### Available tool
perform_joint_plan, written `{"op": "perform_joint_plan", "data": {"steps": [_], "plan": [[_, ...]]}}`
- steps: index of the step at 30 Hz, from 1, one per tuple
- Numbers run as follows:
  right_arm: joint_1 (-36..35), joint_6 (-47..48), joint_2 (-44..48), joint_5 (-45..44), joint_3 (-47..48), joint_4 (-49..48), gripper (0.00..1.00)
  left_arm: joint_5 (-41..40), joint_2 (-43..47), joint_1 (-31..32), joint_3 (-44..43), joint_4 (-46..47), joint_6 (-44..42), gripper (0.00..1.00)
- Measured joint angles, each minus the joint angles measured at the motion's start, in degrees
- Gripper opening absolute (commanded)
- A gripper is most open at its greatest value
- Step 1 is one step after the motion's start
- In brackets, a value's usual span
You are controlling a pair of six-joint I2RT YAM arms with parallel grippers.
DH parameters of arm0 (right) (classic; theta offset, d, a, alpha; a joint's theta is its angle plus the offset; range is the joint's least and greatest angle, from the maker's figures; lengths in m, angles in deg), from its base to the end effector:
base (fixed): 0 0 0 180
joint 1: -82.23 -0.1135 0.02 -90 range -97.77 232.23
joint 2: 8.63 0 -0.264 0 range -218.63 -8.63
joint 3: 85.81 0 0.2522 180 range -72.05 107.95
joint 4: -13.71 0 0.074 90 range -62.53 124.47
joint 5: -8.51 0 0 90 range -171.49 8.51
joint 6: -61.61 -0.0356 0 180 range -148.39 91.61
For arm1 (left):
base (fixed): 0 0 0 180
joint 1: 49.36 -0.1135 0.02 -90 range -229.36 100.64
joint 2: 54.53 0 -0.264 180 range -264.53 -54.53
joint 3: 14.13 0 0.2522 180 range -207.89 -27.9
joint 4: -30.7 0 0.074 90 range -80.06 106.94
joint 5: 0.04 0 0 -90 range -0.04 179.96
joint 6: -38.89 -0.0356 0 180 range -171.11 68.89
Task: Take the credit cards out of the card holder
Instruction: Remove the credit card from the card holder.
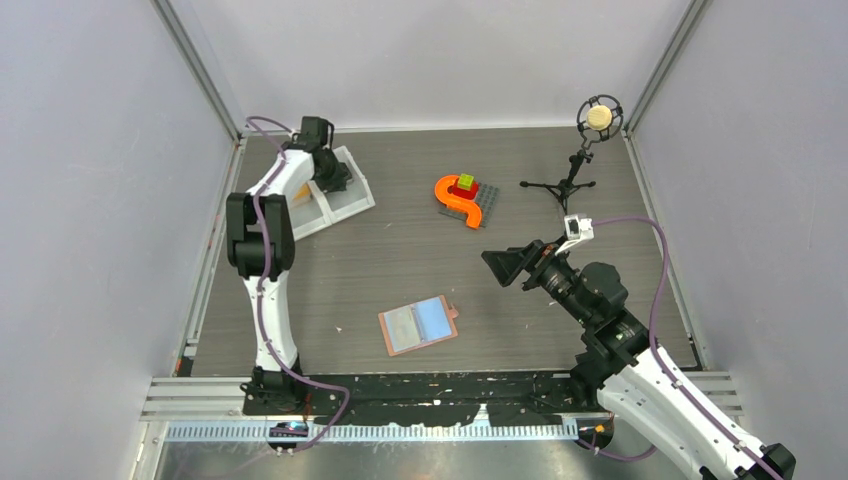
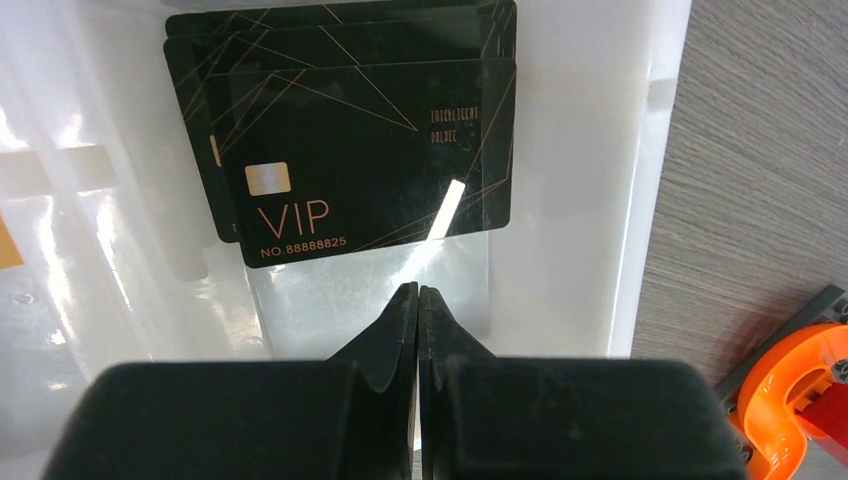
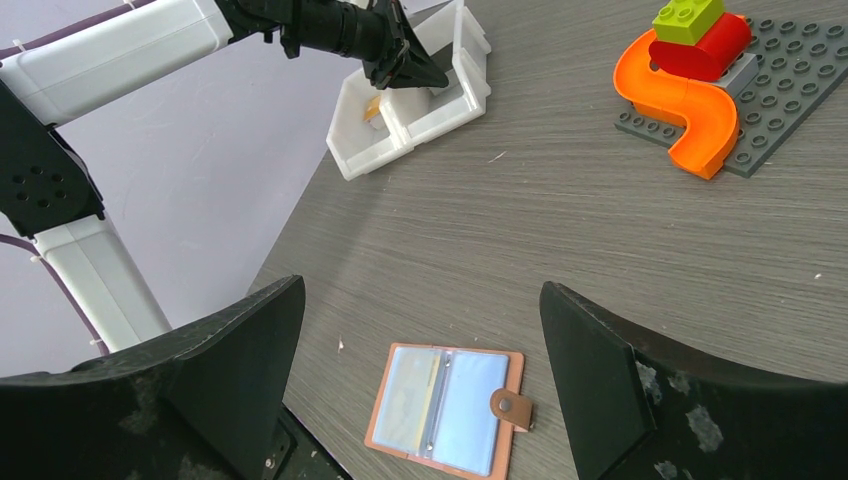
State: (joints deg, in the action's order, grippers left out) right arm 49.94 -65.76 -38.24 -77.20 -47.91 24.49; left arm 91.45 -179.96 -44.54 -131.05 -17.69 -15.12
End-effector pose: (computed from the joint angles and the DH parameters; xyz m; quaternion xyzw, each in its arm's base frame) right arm 0.1249 0.0821 0.2755 0.0061 0.7222 0.4169 0.5518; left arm 0.4805 -0.0414 0.1995 -0.2539 0.9242 -0.1110 0.2626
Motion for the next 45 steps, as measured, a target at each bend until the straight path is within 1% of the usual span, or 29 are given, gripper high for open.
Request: {"op": "perform_joint_plan", "data": {"steps": [5,12,22,35,38,39,42,45], "plan": [[0.0,0.0,0.4,-0.2,0.0,0.0,0.95,-1.7,-0.2,0.0,-0.3,-0.1,1.1,0.0],[0.0,0.3,0.7,-0.4,0.0,0.0,0.95,-3.5,-2.6,0.0,-4.8,-0.8,1.6,0.0],[0.0,1.3,0.7,-0.8,0.0,0.0,0.95,-4.7,-4.6,0.0,-8.3,-2.6,2.4,0.0],[0.0,2.5,0.4,-1.3,0.0,0.0,0.95,-6.4,-4.6,0.1,-8.9,-2.6,2.5,0.0],[0.0,2.8,0.2,-1.4,0.0,0.1,0.95,-6.3,-3.7,0.5,-7.3,-2.0,2.0,0.03],[0.0,2.8,0.0,-1.5,0.0,0.2,0.95,-6.2,-2.6,0.7,-5.6,-1.7,1.5,0.05],[0.0,2.9,-1.6,-2.1,0.8,2.2,0.95,-5.2,1.5,1.4,-1.1,-1.6,0.9,0.1],[0.0,3.2,-4.2,-2.6,3.1,6.0,0.96,-3.8,7.4,2.0,3.6,-1.1,0.6,0.17]]}}
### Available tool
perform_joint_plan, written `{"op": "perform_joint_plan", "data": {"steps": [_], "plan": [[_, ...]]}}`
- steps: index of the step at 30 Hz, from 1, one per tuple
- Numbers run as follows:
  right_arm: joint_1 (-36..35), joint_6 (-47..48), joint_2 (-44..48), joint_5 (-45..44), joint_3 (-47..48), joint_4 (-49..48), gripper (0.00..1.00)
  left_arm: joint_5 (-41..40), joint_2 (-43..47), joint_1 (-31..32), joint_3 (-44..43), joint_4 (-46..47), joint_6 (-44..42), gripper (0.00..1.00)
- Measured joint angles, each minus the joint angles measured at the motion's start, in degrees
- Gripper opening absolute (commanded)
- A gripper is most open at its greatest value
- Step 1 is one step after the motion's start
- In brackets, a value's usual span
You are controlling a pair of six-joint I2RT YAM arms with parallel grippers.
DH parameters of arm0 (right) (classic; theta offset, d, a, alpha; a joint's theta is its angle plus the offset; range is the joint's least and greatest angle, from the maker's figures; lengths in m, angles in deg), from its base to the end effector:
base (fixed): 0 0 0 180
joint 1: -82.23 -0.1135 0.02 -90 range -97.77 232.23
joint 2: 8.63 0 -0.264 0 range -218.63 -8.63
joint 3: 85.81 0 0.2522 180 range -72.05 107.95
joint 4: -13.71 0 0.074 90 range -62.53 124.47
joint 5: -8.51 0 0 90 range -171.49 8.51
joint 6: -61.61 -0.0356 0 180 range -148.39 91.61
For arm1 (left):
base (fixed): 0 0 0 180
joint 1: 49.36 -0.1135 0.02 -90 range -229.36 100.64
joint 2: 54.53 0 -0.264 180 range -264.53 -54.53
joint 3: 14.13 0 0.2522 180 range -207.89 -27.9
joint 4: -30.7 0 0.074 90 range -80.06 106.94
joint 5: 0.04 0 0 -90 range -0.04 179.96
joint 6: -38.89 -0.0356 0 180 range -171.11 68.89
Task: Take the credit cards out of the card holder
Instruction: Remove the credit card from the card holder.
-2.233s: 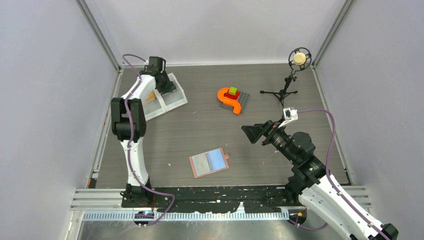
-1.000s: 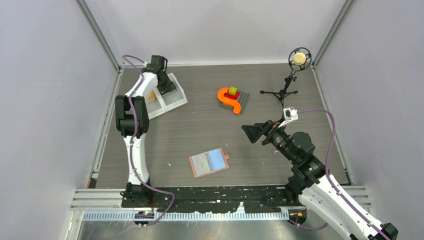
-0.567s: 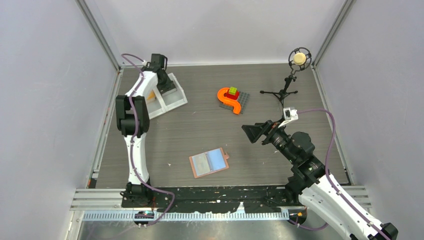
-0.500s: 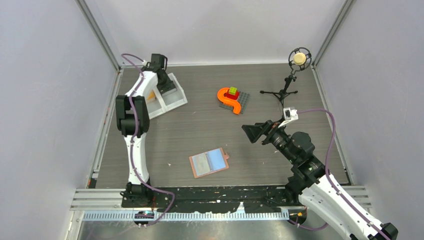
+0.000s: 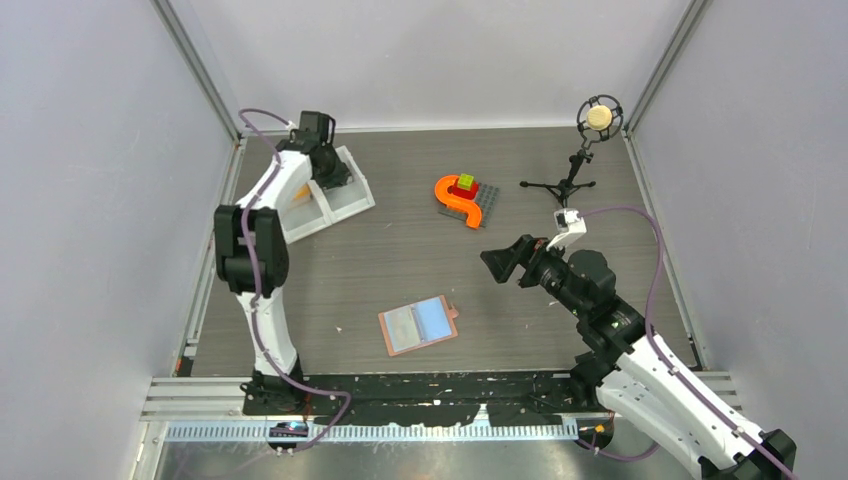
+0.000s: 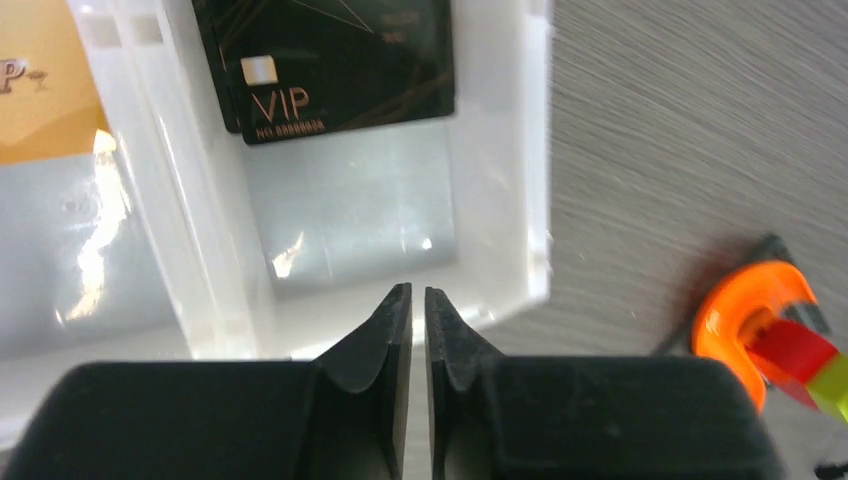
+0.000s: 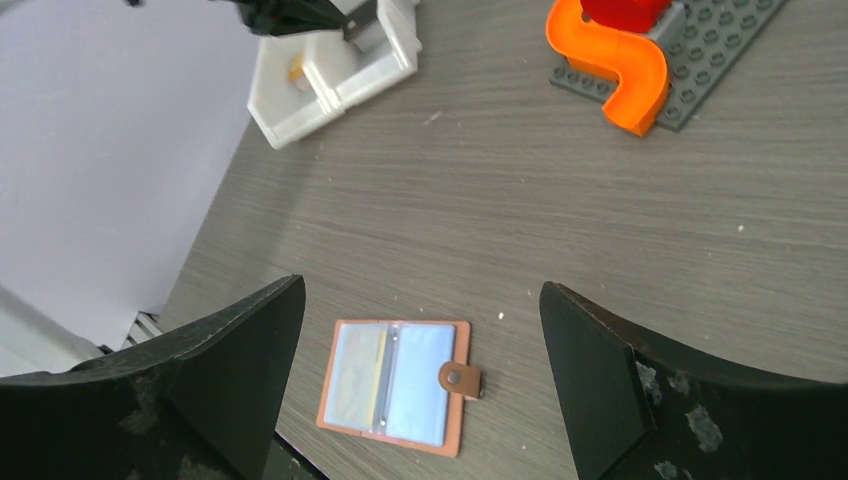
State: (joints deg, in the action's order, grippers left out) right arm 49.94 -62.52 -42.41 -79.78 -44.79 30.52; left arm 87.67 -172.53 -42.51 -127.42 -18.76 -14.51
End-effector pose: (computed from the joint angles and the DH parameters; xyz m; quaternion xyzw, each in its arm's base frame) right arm 0.1337 0.0857 0.2739 0.0026 0.7636 0.3631 0.5339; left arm 0.4563 -0.0534 0.2371 -0.2502 0.9179 -0.0962 0.2927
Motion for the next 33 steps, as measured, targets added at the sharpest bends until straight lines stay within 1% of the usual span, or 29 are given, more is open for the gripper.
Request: {"op": "perform_joint_plan", "data": {"steps": [5,7,9,13,14,16,17,22,26,29,31,33], "plan": [[0.0,0.4,-1.5,0.0,1.6,4.3,1.0,3.2,12.2,0.6,8.9,1.3,-0.7,0.3],[0.0,0.4,-1.5,0.2,1.7,5.6,0.96,4.9,17.4,0.6,12.7,1.6,-1.1,0.37],[0.0,0.4,-2.1,0.7,1.8,6.4,0.92,6.6,22.1,0.6,16.4,1.9,-1.3,0.51],[-0.3,-0.4,-4.2,2.6,1.8,6.9,0.86,10.5,32.9,1.2,26.6,2.4,-2.7,0.61],[-0.6,-0.7,-5.0,2.9,1.8,7.0,0.86,11.4,35.6,1.6,29.1,2.2,-3.1,0.7],[-1.9,-1.4,-6.0,3.1,1.8,7.1,0.84,12.9,40.0,2.3,32.7,1.6,-4.3,0.98],[-3.0,-1.8,-6.4,3.0,1.8,7.1,0.84,13.8,42.7,2.6,34.8,1.1,-5.2,0.99],[-12.0,-3.2,-9.5,-1.2,1.8,7.0,0.81,16.1,56.6,3.3,42.6,-2.8,-8.3,1.0],[-20.5,-4.4,-15.9,-6.7,2.5,6.9,0.8,16.2,68.2,3.3,47.5,-5.2,-9.2,1.0],[-25.8,-5.6,-22.7,-10.8,5.6,7.7,0.79,15.3,73.8,3.3,48.5,-8.5,-10.4,1.0],[-29.2,-6.3,-28.1,-13.7,9.2,8.2,0.78,13.9,75.8,3.3,48.5,-10.8,-11.7,1.0],[-32.2,-6.8,-32.7,-16.3,12.7,8.7,0.74,12.2,77.2,3.3,48.5,-13.2,-13.2,1.0]]}}
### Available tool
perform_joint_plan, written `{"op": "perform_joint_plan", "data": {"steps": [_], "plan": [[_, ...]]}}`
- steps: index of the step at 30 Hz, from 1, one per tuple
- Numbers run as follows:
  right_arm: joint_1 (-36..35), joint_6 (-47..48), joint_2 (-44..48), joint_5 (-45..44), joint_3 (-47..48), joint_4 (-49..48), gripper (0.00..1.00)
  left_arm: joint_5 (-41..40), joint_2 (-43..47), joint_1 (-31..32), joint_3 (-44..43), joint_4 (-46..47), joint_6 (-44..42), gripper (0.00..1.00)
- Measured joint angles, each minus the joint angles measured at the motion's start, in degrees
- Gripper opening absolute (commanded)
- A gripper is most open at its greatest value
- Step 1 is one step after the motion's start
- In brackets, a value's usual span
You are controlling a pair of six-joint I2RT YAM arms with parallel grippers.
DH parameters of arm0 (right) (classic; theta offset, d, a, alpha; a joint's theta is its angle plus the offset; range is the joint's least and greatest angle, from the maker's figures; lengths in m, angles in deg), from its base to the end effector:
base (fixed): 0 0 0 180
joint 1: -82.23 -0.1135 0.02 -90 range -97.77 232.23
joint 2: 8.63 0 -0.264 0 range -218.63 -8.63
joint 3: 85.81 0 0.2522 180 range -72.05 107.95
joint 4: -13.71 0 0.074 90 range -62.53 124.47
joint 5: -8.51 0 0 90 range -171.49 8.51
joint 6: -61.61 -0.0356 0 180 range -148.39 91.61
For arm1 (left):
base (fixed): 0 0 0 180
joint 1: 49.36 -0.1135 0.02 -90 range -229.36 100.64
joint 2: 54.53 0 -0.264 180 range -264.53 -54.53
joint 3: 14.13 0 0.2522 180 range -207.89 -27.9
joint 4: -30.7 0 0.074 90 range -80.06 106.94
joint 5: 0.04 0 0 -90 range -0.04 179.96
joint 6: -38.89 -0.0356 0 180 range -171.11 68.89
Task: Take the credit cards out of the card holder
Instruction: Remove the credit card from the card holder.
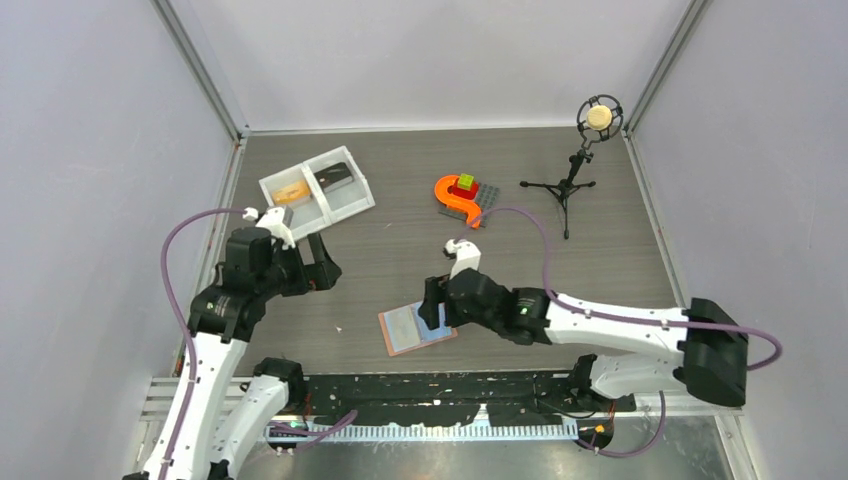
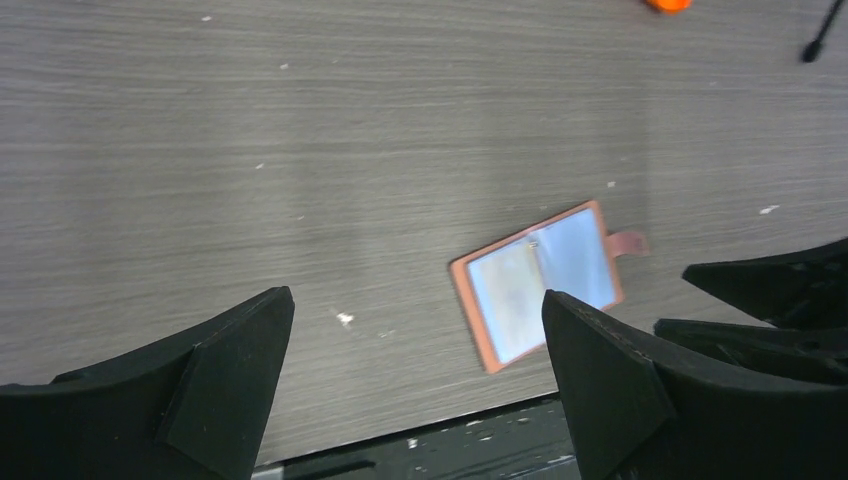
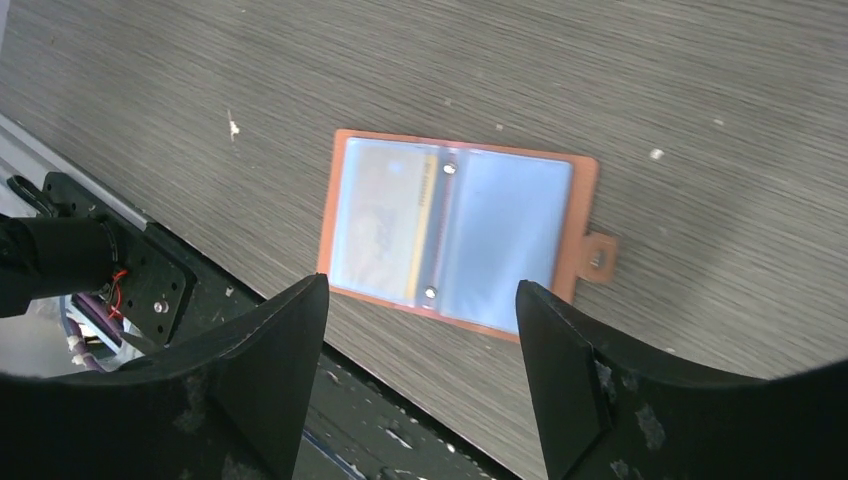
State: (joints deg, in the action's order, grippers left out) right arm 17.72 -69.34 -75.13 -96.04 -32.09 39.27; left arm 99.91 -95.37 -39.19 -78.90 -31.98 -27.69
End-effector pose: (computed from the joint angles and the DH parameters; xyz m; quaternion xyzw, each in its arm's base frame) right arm 0.1138 0.2180 0.2325 -0.1283 0.8853 0.2749 0.3524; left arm 0.1326 -0.0300 0.3202 -0.0664 0.8966 -0.1993 0.3899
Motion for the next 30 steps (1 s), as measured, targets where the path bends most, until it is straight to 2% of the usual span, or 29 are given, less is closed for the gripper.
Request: {"op": "perform_joint_plan", "data": {"steps": [3,7,16,20,30], "plan": [[-3.3,-0.4,-5.6,-2.8,4.2,0.1,0.67,-3.0,1.2,0.0,0.0,-2.9,-1.4,1.0],[-6.3,-0.9,-13.9,-4.7,9.1,-0.1,0.63,-5.6,2.8,0.0,0.7,-4.0,-1.9,1.0],[-9.5,0.0,-30.2,-6.2,21.5,2.8,0.63,-8.9,6.7,0.0,1.3,-5.0,-1.9,0.99],[-10.2,0.3,-34.0,-6.9,24.6,4.5,0.63,-10.5,8.6,0.0,1.6,-5.1,-1.8,0.99],[-10.5,0.8,-39.0,-7.9,25.1,6.3,0.61,-11.9,9.1,0.0,1.7,-5.2,-1.8,0.99]]}}
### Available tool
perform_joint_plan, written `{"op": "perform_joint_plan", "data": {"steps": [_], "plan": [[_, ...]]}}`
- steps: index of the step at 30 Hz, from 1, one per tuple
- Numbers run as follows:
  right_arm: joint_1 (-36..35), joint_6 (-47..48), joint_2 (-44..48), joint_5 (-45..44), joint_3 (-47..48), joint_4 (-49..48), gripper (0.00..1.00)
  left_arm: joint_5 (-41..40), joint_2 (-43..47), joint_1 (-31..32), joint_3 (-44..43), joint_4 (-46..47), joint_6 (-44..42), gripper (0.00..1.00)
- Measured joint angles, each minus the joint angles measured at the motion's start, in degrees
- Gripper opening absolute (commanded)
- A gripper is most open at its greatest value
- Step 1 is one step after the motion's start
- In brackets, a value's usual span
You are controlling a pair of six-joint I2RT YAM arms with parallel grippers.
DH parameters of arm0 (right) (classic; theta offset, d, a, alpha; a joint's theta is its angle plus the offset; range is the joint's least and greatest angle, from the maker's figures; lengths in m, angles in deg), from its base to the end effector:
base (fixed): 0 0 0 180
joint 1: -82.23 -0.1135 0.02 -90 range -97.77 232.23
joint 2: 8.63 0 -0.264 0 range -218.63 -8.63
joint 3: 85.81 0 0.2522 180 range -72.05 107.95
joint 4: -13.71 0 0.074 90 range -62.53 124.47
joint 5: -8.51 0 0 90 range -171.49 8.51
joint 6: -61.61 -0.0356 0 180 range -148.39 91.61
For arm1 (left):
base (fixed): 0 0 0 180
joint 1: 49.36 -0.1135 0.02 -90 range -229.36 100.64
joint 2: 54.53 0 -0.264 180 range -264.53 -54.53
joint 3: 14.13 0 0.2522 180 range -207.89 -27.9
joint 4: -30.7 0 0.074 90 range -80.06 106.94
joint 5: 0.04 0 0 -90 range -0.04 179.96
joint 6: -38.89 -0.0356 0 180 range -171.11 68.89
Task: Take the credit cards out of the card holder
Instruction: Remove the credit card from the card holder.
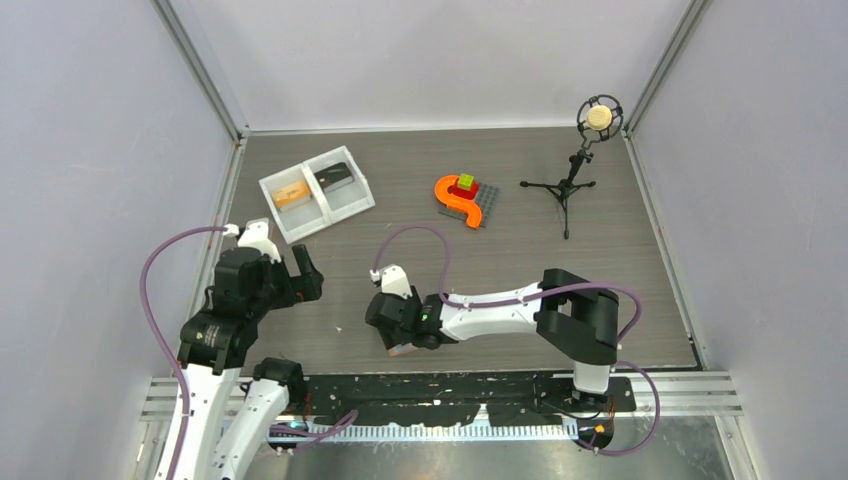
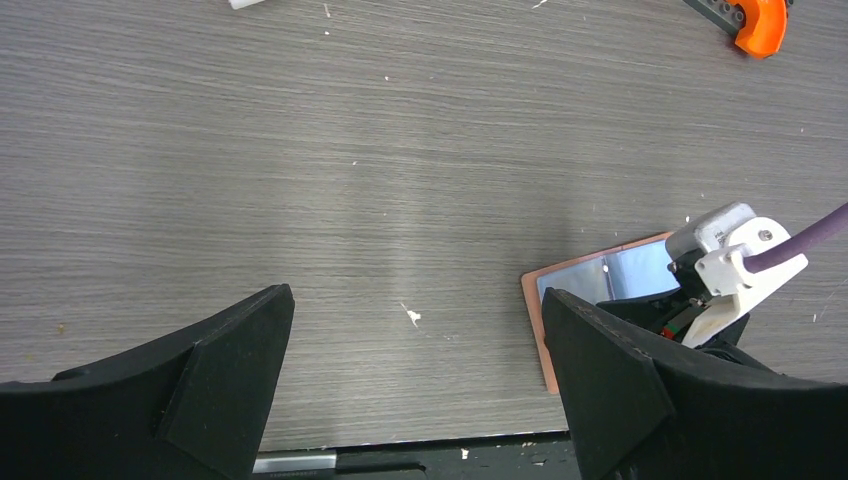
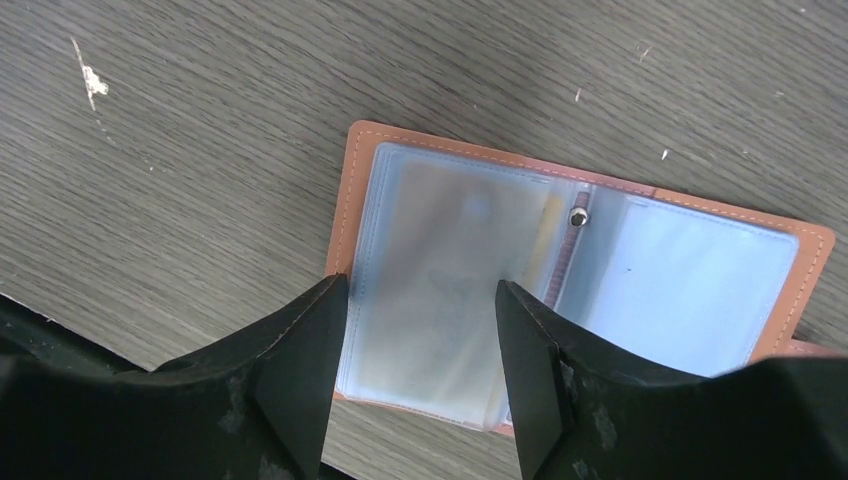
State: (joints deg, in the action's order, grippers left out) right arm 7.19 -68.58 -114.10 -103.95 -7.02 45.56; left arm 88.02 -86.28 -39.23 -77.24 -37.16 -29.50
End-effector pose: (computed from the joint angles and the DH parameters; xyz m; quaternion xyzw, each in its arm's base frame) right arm 0.1091 0.3555 0.1635 -0.2323 0.9166 0.1242 0.3008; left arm 0.0976 -0.0162 0.3185 -0.0969 0.8876 -0.1085 0.4370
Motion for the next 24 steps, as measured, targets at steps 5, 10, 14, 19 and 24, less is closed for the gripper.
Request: {"op": "perform_joint_plan", "data": {"steps": [5,10,14,19,24], "plan": [[-0.4,0.7,-0.3,-0.7,0.3,0.0,0.48,0.0,0.0,0.0,0.0,0.0,0.0,0.99],[-0.6,0.8,-0.3,-1.2,0.3,-0.1,0.39,0.0,0.0,0.0,0.0,0.0,0.0,1.0],[-0.7,0.7,-0.1,-1.4,-0.1,-0.8,0.34,0.0,0.0,0.0,0.0,0.0,0.0,1.0],[-0.6,0.4,1.8,-1.1,-2.1,-2.4,0.33,0.0,-0.4,0.0,0.1,0.0,0.0,1.0],[-0.6,-0.1,4.1,-0.5,-3.8,-4.5,0.33,0.0,-0.7,0.0,0.1,-0.1,0.3,1.0]]}}
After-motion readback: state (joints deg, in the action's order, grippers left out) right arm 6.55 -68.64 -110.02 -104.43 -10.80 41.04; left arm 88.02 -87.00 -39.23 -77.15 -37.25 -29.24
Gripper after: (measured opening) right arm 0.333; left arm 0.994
